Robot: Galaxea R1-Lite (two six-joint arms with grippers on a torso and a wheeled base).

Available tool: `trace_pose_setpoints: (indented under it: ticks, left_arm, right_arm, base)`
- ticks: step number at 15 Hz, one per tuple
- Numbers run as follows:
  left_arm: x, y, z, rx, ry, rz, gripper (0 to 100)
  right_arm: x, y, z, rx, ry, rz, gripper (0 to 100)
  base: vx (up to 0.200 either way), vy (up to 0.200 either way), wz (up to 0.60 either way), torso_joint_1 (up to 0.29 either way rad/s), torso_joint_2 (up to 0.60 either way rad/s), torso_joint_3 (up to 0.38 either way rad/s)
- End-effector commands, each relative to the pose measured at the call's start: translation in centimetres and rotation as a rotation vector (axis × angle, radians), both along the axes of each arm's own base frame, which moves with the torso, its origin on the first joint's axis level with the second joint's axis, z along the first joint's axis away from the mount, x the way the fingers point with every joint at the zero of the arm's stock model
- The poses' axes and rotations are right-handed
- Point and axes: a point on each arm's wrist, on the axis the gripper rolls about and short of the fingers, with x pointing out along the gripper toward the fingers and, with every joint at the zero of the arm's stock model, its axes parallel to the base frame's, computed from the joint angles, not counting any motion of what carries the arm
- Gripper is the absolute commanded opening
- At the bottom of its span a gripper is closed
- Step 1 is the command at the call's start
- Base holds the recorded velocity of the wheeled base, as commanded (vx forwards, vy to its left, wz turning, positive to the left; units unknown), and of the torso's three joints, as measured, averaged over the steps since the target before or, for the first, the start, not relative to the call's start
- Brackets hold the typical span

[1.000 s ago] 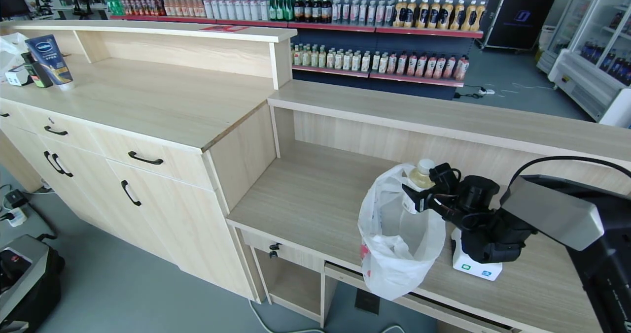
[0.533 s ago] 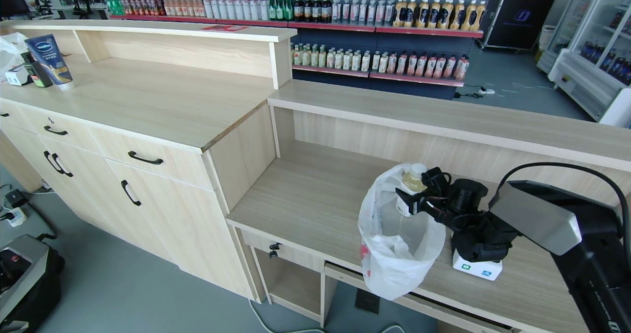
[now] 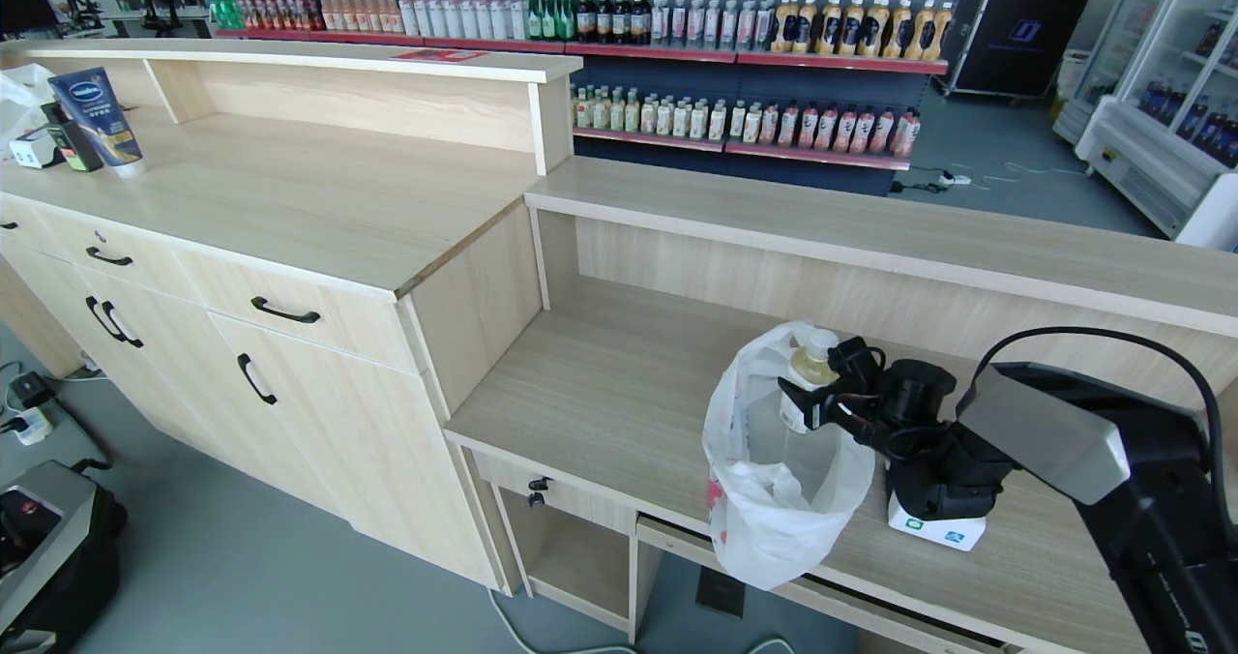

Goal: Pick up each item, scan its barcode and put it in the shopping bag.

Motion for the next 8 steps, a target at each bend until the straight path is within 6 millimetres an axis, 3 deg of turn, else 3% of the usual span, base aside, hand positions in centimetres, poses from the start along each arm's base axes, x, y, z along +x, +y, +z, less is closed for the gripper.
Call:
trace_pose_setpoints:
  ticks: [1,2,4,6,8]
  left_arm:
    - [0.0,0.0,0.0,0.000,0.000,0.000,100]
    - [0.0,0.0,0.0,0.000,0.000,0.000,100]
    - [0.0,0.0,0.0,0.000,0.000,0.000,100]
    - [0.0,0.0,0.0,0.000,0.000,0.000,100]
    - [0.0,0.0,0.0,0.000,0.000,0.000,100]
  right_arm:
    - [-0.1,0.1,-0.4,-0.001,0.008,0.003,0]
    - [-0.1,0.1,-0.4,-0.003,0.008,0.003,100]
    - [0.0,0.2,-0.3,-0.001,0.004,0.005,100]
    - [0.0,0.1,1.6,0.001,-0.026,0.003,100]
    - [-2.9,-0.3,8.8,0.006,-0.038,-0.012,100]
  base:
    - [0.000,0.000,0.00,0.000,0.00,0.000]
    - [0.000,0.000,0.00,0.000,0.00,0.000]
    - [0.000,0.000,0.00,0.000,0.00,0.000]
    - [0.000,0.000,0.00,0.000,0.00,0.000]
    - [0.000,0.000,0.00,0.000,0.00,0.000]
